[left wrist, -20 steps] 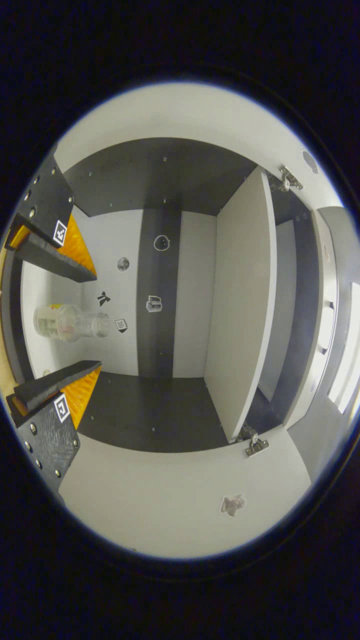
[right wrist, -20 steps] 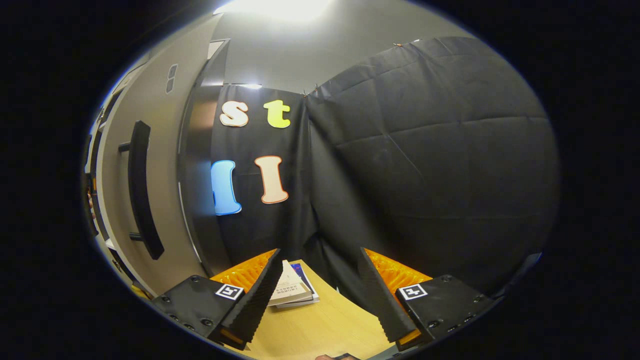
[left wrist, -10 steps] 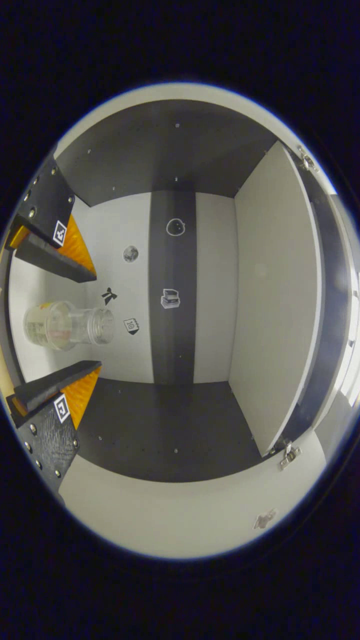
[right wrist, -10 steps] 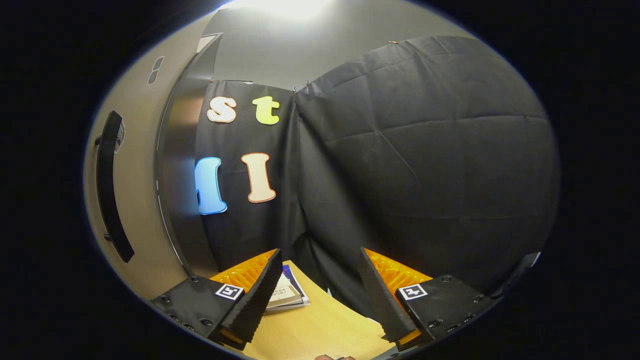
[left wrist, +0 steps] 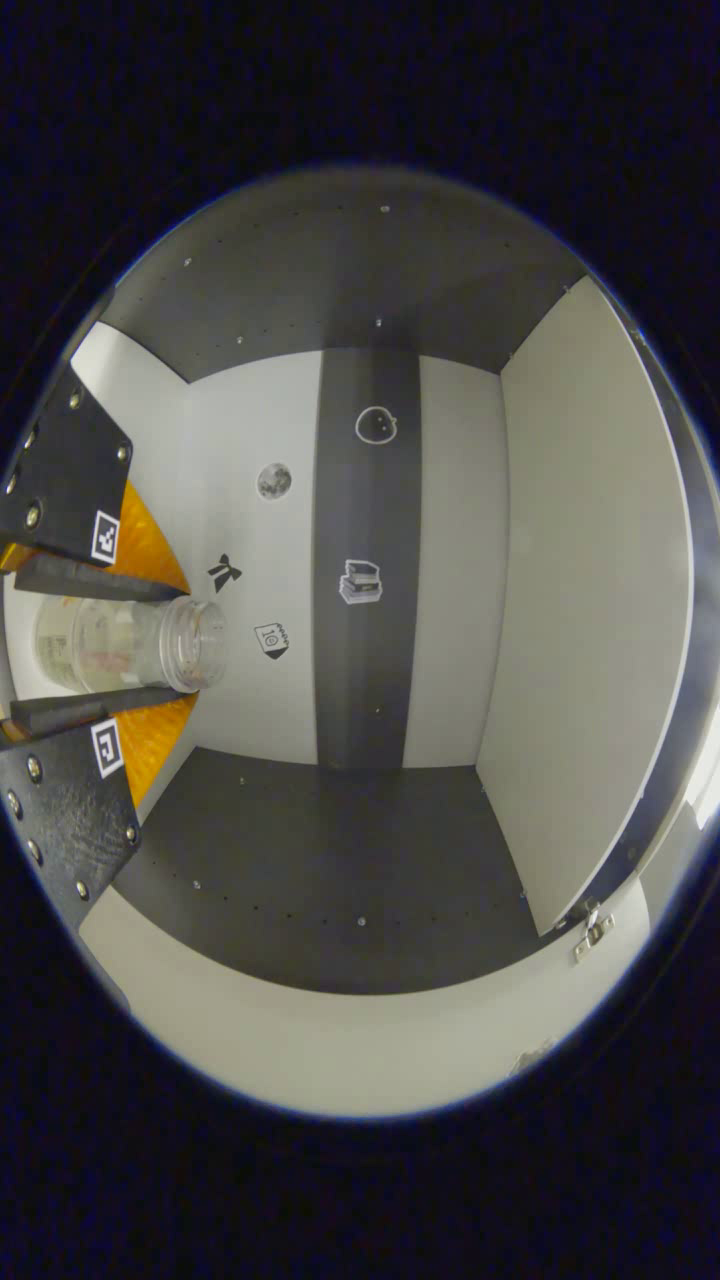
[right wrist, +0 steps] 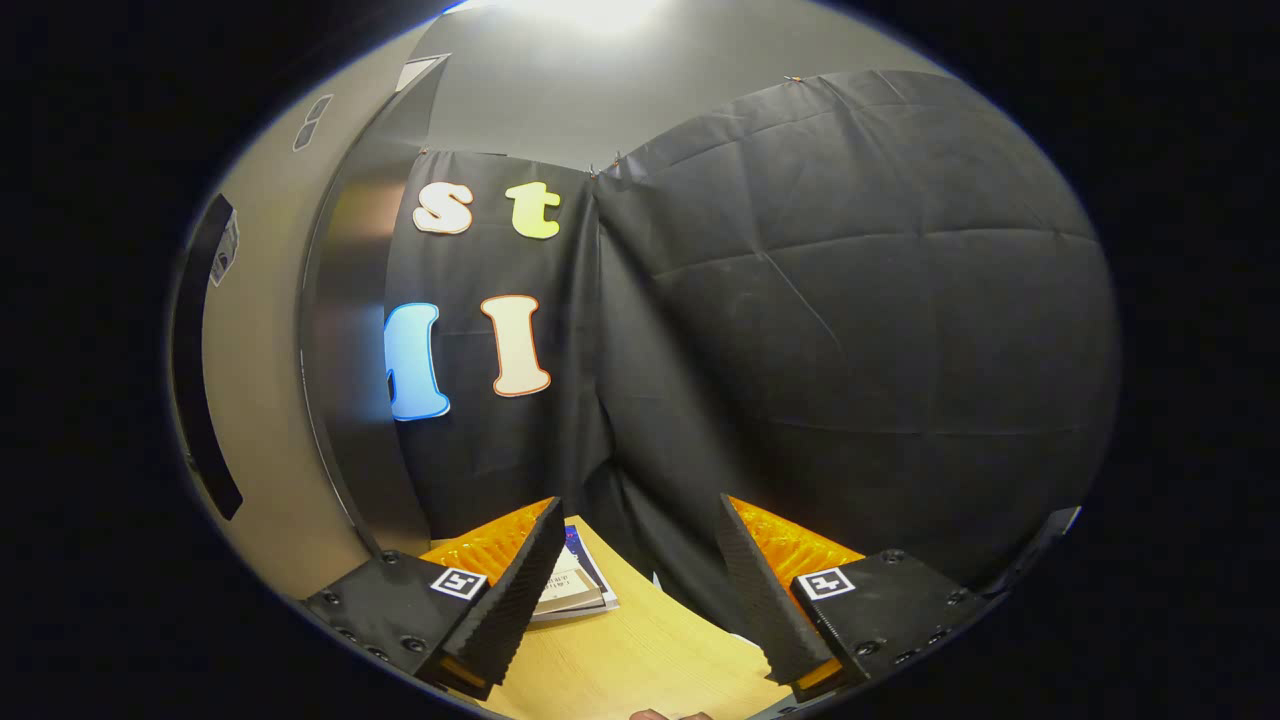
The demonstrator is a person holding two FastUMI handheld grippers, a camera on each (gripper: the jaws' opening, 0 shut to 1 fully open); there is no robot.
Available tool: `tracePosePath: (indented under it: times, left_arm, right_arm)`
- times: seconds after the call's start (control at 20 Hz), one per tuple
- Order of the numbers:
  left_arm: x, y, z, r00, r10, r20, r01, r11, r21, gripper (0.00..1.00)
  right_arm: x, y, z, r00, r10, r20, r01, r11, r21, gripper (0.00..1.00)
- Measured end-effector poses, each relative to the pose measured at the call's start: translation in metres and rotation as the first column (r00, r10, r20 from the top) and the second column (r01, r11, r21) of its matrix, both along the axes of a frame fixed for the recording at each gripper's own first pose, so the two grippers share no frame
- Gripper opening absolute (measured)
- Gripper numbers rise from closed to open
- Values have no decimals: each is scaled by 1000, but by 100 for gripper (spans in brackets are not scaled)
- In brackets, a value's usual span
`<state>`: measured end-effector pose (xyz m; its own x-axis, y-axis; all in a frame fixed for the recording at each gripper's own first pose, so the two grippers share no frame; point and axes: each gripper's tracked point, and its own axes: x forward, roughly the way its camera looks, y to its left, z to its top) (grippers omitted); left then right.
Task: Grasp the bottle in the cabinet with the left hand and place it on the coaster, then close the right door with the right hand and the left door with the left hand.
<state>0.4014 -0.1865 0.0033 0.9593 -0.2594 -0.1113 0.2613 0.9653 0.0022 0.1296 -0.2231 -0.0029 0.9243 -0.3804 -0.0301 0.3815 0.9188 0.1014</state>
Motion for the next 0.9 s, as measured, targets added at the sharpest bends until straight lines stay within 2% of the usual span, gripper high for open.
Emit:
tracePosePath:
  times: [0.1,0.3,0.65,0.9]
  left_arm:
    - [-1,1,-2,1000,-12,-10,12,1000,5,37]
    - [-12,2,4,1000,-23,-16,23,999,-23,36]
    - [-60,26,35,1000,-10,23,10,1000,2,38]
    - [-100,51,48,999,12,38,-13,999,35,39]
  right_arm:
    - [3,0,-2,1000,1,3,-1,1000,4,96]
    - [6,6,0,1000,26,12,-26,999,27,97]
    - [1,22,5,997,73,20,-73,997,5,95]
    - [-19,41,9,995,93,47,-95,994,44,97]
